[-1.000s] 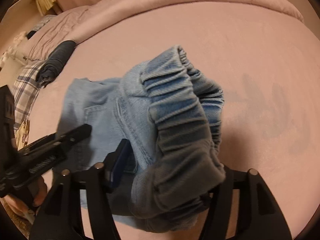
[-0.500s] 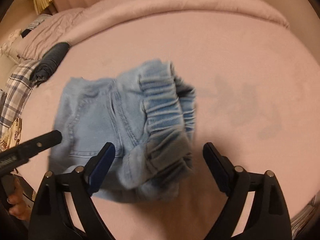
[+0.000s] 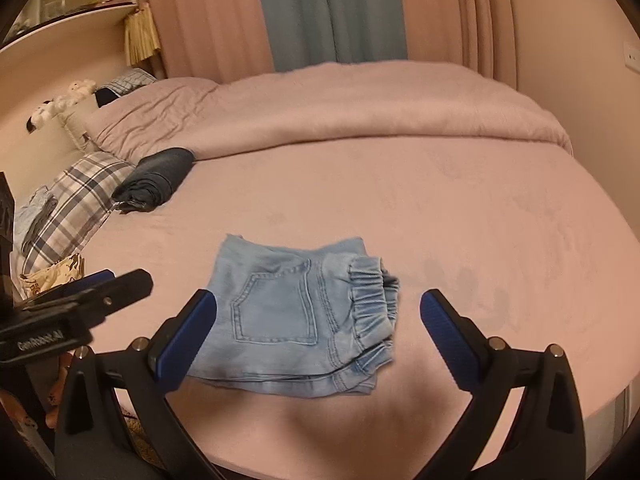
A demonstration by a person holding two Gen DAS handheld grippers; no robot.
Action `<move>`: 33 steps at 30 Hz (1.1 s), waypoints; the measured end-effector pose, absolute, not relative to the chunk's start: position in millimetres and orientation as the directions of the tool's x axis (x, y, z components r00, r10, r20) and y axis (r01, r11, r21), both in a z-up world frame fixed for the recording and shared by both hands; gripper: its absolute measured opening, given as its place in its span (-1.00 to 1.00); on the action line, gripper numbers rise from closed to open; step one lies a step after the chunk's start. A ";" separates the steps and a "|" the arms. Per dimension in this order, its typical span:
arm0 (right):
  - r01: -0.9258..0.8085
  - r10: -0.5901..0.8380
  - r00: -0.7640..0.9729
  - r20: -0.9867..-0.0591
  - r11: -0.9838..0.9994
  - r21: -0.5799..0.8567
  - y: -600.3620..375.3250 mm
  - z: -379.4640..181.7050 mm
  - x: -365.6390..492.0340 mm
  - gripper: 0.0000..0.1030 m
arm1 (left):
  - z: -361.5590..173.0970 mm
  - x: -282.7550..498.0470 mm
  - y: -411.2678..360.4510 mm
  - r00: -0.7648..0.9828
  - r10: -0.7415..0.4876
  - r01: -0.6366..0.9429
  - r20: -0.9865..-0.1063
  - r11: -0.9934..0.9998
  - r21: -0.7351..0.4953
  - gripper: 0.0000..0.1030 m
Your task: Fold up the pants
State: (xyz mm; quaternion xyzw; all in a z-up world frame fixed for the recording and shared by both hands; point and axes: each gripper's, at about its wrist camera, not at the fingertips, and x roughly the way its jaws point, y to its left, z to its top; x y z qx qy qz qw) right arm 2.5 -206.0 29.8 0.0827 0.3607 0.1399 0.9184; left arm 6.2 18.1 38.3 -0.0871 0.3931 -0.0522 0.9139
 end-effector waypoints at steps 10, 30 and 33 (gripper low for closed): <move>-0.184 0.251 0.698 -0.671 0.968 0.170 -186.6 18.5 3.0 0.99 | 30.8 -0.3 10.9 0.701 -0.070 0.001 -0.710 0.995 -0.097 0.77; -0.142 0.213 0.695 -0.687 0.977 0.159 -191.9 13.5 -2.1 0.99 | 20.4 -4.4 7.6 0.671 -0.049 0.001 -0.740 0.998 -0.065 0.78; -0.135 0.211 0.692 -0.690 0.977 0.163 -193.5 12.9 -1.2 0.99 | 19.9 -4.7 7.4 0.668 -0.052 0.001 -0.743 0.998 -0.069 0.78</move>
